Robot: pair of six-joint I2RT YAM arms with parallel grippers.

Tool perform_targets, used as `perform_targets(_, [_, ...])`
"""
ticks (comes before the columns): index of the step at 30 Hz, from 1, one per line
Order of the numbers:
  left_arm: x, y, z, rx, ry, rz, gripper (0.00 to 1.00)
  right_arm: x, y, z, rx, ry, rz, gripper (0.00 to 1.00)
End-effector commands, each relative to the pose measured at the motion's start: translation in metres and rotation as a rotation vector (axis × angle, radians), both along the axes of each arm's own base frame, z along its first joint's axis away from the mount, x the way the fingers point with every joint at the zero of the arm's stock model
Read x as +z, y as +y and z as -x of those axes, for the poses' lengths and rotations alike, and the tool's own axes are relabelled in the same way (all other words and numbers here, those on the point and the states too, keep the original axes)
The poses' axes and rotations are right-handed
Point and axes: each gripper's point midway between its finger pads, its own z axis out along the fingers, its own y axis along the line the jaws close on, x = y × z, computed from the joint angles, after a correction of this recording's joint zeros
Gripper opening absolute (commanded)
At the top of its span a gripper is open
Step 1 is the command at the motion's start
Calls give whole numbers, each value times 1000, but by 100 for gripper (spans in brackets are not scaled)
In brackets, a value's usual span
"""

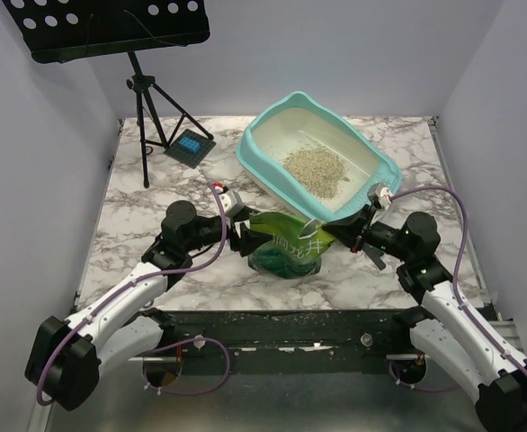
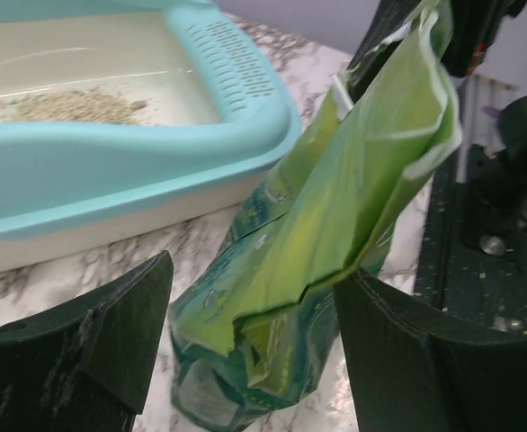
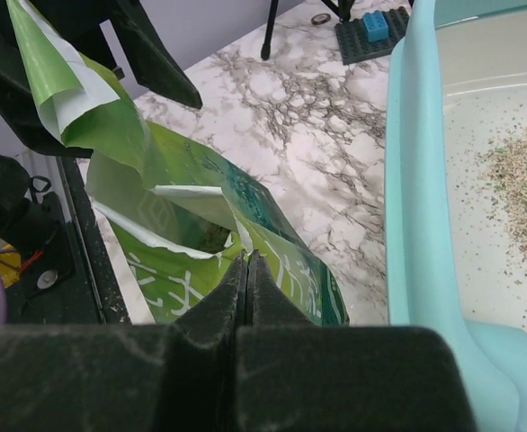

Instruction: Fill the litter box with clean litter

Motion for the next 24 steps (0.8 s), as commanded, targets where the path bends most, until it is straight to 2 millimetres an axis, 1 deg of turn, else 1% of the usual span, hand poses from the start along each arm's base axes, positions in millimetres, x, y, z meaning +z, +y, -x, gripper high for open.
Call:
perform_targets(1, [38,-15,20,-205,-17,132,77,1,4,6,39,2,-32,0])
perform_targets(4, [31,-19,22,-249,11,122,72,-2,4,7,38,9,-35,0])
perform_targets(9, [19,-24,23,-283,65,144,69,0,2,6,18,1,-41,0])
perform_targets(11, [12,-25,22,-291,84,137,62,1,1,6,13,4,-42,0])
perform_targets(12, [11,-25,21,-284,81,134,56,2,1,7,13,3,-43,0])
perform_targets(13, [9,-25,17,-266,72,132,45,2,1,7,12,7,-45,0])
perform_targets(14, [9,-25,15,-255,66,129,27,2,0,7,7,7,-46,0])
perform_targets(16, [9,-23,11,-226,51,122,2,2,-1,7,-4,10,-47,0])
perform_targets(18, [11,-19,7,-184,18,116,0,1,-2,6,-16,8,-46,0])
perform_targets(19, [11,-15,6,-159,3,108,0,1,-3,5,-25,7,-46,3])
perform_targets(20, [16,-12,6,-141,-25,95,0,2,-4,5,-27,-4,-47,11])
perform_targets(21, [12,-9,7,-128,-14,65,0,3,-3,5,-22,-12,-51,21])
perform_targets(22, [14,-6,7,-115,-31,48,0,3,-2,5,-17,-19,-55,31])
perform_targets(24, [19,0,10,-96,-75,32,0,4,1,5,8,-28,-58,44])
